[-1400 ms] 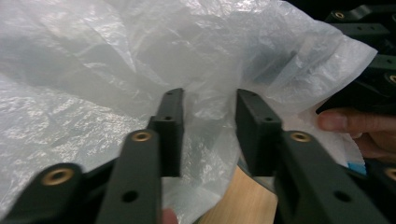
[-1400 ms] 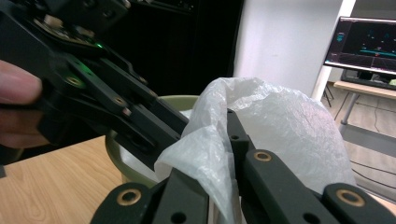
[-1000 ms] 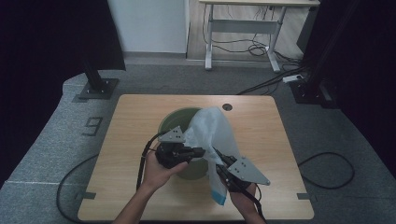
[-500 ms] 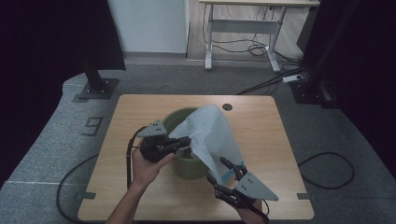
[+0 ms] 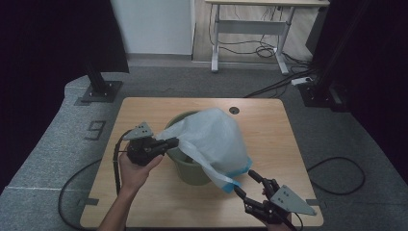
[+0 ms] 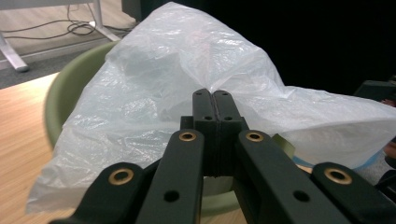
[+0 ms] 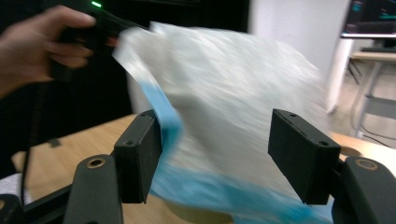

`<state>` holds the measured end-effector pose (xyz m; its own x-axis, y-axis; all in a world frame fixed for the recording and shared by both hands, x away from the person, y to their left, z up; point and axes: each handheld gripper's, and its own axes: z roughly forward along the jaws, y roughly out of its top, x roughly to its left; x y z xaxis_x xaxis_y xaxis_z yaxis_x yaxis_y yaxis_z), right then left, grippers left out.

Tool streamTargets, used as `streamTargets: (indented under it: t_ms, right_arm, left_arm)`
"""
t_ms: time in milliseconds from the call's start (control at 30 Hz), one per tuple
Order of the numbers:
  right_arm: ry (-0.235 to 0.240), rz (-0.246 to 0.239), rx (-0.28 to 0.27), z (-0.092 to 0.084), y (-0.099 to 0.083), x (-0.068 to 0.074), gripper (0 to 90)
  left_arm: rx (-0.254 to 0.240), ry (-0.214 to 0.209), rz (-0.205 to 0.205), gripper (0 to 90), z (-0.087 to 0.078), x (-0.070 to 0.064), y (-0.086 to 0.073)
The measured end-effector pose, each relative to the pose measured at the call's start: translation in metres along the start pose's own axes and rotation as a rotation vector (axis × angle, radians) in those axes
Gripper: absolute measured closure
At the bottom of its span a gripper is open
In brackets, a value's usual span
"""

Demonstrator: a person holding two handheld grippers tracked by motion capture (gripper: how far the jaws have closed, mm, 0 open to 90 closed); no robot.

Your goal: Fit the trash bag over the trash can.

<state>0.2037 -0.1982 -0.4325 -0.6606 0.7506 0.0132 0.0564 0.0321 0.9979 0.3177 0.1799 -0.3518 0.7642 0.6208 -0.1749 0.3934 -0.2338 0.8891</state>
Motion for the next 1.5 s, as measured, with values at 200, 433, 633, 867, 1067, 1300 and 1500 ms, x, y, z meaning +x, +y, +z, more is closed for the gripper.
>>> streamTargets:
  t_ms: [200, 433, 633, 867, 1067, 1300, 1500]
  right_arm:
    - [-0.047, 0.030, 0.031, 0.005, -0.007, -0.024, 34.2]
    - [-0.119, 0.043, 0.091, 0.018, -0.017, -0.042, 33.9]
    - [-0.128, 0.058, 0.125, 0.036, -0.022, -0.039, 30.5]
    - [-0.084, 0.072, 0.179, 0.061, -0.026, -0.030, 20.2]
    - [-0.081, 0.072, 0.227, 0.075, -0.038, -0.027, 17.8]
    - [-0.096, 0.055, 0.225, 0.088, -0.044, -0.028, 57.0]
    - [-0.089, 0.001, 0.210, 0.093, -0.039, -0.025, 83.1]
  left_arm:
    - [-0.008, 0.021, -0.019, 89.6, -0.007, 0.008, -0.003]
    - [-0.012, 0.029, -0.033, 89.6, -0.008, 0.013, -0.008]
    - [-0.012, 0.037, -0.042, 89.6, -0.012, 0.016, -0.011]
    - [-0.026, 0.036, -0.067, 89.6, -0.016, 0.023, -0.017]
    - [-0.026, 0.036, -0.075, 89.6, -0.015, 0.026, -0.018]
    - [-0.030, 0.036, -0.083, 89.6, -0.016, 0.028, -0.020]
    - [-0.032, 0.029, -0.091, 89.6, -0.015, 0.030, -0.023]
